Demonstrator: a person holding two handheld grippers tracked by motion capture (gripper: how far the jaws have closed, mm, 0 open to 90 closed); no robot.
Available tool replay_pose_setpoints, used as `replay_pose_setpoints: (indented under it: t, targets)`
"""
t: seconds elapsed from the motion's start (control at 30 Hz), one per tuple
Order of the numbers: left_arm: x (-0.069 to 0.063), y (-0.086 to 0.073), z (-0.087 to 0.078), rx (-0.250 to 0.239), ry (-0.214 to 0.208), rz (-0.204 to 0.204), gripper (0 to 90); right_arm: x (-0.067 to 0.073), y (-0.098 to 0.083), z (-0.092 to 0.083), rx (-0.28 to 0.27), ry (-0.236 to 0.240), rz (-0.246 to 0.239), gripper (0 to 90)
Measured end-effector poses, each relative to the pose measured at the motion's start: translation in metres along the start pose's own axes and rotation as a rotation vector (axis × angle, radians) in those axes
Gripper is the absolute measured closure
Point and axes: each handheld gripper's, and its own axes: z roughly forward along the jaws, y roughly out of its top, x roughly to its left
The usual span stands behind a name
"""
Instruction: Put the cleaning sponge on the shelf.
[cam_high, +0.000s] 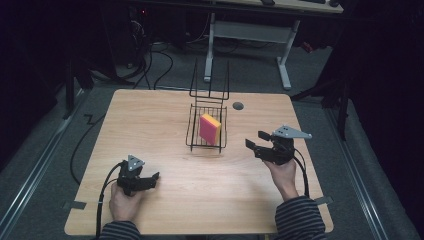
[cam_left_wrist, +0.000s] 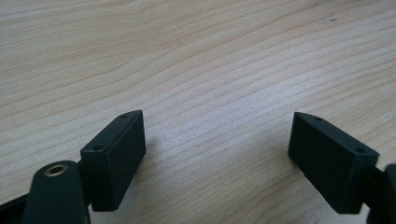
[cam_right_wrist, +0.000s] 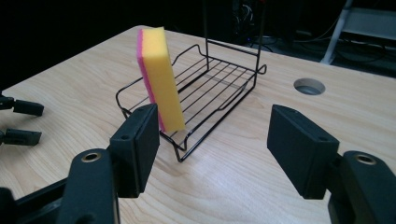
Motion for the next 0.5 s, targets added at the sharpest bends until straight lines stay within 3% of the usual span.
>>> replay_pose_setpoints:
  t: [0.5]
  targets:
    - [0.000, 0.000, 0.000, 0.001, 0.000, 0.000, 19.5, -0.010, -0.029, -0.015, -0.006, -0.038, 0.048, 35.7]
